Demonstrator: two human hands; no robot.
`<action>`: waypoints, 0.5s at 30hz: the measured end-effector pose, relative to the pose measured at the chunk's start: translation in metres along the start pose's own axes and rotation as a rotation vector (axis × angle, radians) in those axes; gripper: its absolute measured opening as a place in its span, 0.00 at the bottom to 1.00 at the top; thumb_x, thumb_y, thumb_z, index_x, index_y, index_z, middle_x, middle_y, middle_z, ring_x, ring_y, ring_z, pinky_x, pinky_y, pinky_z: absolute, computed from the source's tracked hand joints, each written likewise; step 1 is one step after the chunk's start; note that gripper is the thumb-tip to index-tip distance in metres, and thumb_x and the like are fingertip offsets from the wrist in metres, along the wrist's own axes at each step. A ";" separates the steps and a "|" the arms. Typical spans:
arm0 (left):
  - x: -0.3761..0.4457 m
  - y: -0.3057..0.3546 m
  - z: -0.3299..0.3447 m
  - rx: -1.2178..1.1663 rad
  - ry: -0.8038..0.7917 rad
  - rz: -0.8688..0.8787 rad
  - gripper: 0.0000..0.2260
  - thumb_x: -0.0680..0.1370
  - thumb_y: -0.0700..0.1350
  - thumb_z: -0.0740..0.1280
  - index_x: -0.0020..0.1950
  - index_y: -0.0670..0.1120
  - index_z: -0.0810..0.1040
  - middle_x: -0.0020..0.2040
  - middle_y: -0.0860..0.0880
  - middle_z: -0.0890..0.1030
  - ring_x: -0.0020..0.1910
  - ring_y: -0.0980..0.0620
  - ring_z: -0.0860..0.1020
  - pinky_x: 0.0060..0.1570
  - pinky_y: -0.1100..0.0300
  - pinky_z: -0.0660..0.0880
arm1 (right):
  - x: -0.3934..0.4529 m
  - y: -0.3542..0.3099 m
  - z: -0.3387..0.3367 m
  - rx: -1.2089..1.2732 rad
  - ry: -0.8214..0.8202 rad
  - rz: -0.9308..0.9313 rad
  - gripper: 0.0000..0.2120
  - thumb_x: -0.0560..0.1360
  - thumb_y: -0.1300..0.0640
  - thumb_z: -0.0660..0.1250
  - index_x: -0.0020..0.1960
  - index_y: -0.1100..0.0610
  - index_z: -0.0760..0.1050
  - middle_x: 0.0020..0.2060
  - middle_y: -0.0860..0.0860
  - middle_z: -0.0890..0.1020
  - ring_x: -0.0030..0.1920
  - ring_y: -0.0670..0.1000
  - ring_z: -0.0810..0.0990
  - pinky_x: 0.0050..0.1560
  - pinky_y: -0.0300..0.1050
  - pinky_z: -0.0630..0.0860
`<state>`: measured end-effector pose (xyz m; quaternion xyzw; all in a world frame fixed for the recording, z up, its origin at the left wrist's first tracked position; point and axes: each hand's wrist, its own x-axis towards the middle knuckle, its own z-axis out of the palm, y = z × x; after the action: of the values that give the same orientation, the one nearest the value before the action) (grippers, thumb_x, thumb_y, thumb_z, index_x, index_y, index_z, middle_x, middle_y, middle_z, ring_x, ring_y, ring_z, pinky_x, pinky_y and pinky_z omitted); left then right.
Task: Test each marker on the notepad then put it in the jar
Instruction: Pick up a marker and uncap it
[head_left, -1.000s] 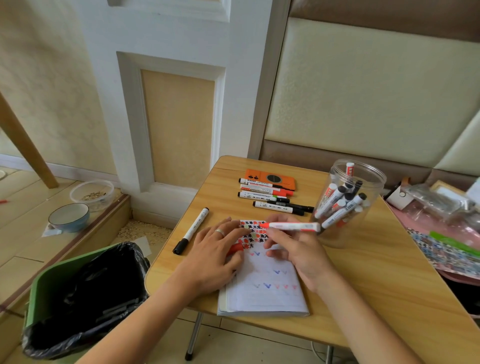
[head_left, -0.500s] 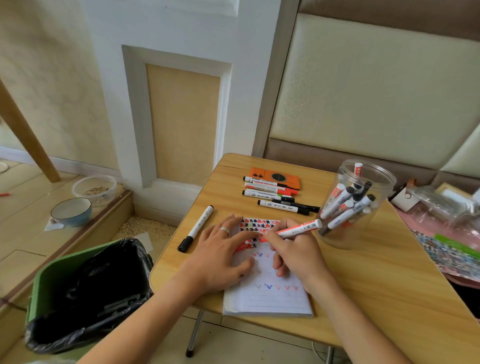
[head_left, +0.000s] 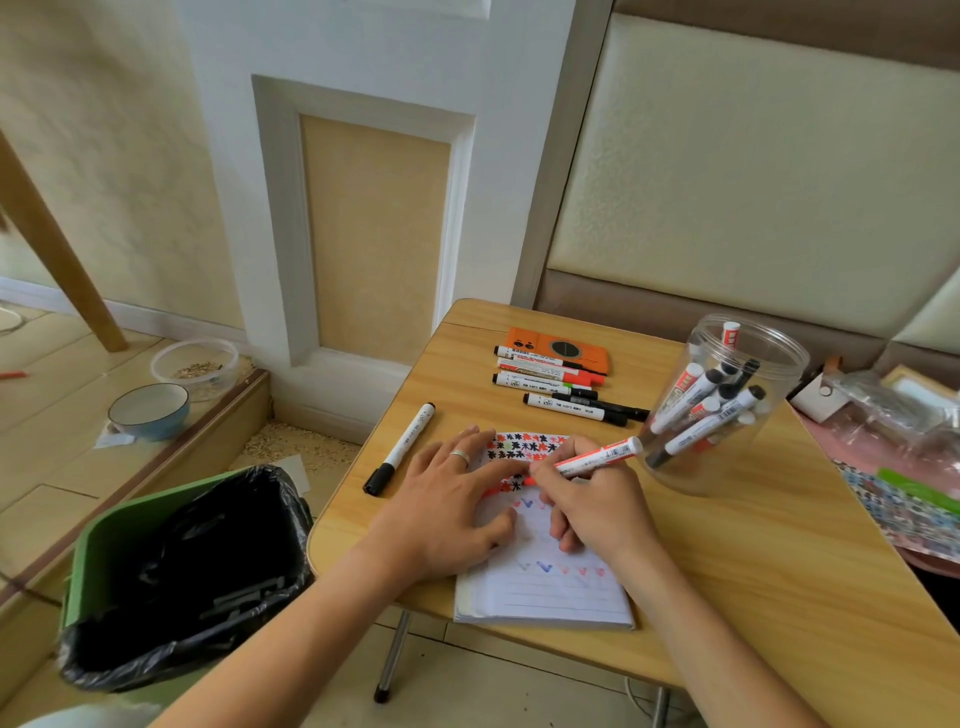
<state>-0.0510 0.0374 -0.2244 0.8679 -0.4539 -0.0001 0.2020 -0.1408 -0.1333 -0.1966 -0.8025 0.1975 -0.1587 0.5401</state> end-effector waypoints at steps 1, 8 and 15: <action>0.000 0.000 0.000 0.001 -0.001 -0.002 0.26 0.78 0.64 0.55 0.77 0.67 0.59 0.83 0.53 0.54 0.81 0.55 0.45 0.77 0.50 0.42 | 0.000 0.000 0.000 -0.009 -0.004 -0.002 0.06 0.79 0.57 0.71 0.45 0.56 0.77 0.29 0.53 0.80 0.23 0.54 0.78 0.24 0.42 0.73; 0.000 0.001 -0.001 0.002 -0.014 -0.014 0.27 0.77 0.65 0.54 0.77 0.67 0.60 0.83 0.53 0.54 0.81 0.55 0.45 0.78 0.49 0.42 | 0.002 0.004 -0.001 0.002 0.039 0.029 0.06 0.78 0.58 0.71 0.43 0.56 0.77 0.28 0.56 0.81 0.24 0.57 0.78 0.26 0.45 0.74; 0.000 0.001 -0.001 0.012 -0.019 -0.013 0.27 0.77 0.64 0.54 0.77 0.66 0.60 0.82 0.53 0.54 0.81 0.55 0.45 0.78 0.50 0.42 | 0.001 0.002 -0.001 0.024 0.057 0.028 0.07 0.78 0.56 0.71 0.43 0.55 0.77 0.29 0.58 0.82 0.24 0.58 0.78 0.26 0.45 0.73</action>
<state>-0.0518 0.0373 -0.2227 0.8720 -0.4500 -0.0072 0.1926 -0.1402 -0.1351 -0.1980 -0.7883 0.2220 -0.1764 0.5461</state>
